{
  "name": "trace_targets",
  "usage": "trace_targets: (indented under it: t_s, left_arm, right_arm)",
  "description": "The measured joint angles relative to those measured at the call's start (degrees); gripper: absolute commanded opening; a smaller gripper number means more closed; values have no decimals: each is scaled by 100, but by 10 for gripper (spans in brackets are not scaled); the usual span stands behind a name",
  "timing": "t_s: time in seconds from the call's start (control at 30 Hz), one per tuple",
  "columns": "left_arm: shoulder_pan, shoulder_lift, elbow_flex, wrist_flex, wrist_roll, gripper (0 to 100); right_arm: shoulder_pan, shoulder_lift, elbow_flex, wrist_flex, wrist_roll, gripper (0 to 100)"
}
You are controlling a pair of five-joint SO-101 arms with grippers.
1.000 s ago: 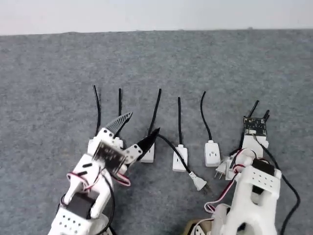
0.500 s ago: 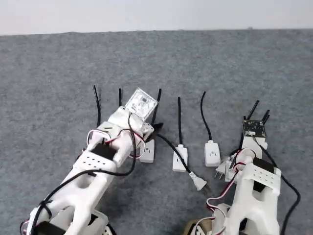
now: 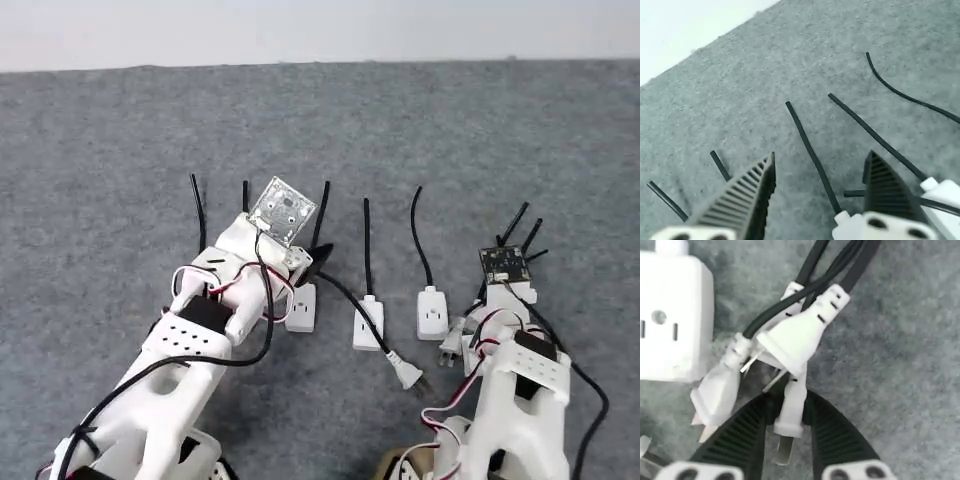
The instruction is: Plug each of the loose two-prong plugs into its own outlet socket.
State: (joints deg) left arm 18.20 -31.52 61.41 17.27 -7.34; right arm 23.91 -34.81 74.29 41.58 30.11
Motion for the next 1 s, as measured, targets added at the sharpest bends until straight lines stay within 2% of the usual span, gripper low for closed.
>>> trace_targets:
  t_s: [0.13, 0.3, 0.4, 0.53, 0.73, 0.87, 1.0]
  left_arm:
    - [0, 0, 0, 0, 0, 269]
    - [185, -9, 176, -18, -9, 269]
    - [290, -26, 413, -255, -105, 269]
    - [281, -88, 457, -422, 0, 269]
    - [62, -958, 1055, -615, 237, 269]
    - [105, -2101, 1776, -721, 237, 269]
    - [308, -3429, 2277, -527, 237, 269]
  right_arm:
    - [0, 9, -281, 211, 9, 9]
    - [-9, 9, -1556, 1073, 18, 9]
    - [-264, 9, -2409, 1688, 18, 9]
    - [-897, 9, -3244, 2207, -70, 9]
    - [-2022, -484, -3464, 2198, -862, 9]
    - [-2866, -1459, -3332, 1846, -1231, 9]
    - [-3569, -2690, -2523, 1108, -1310, 9]
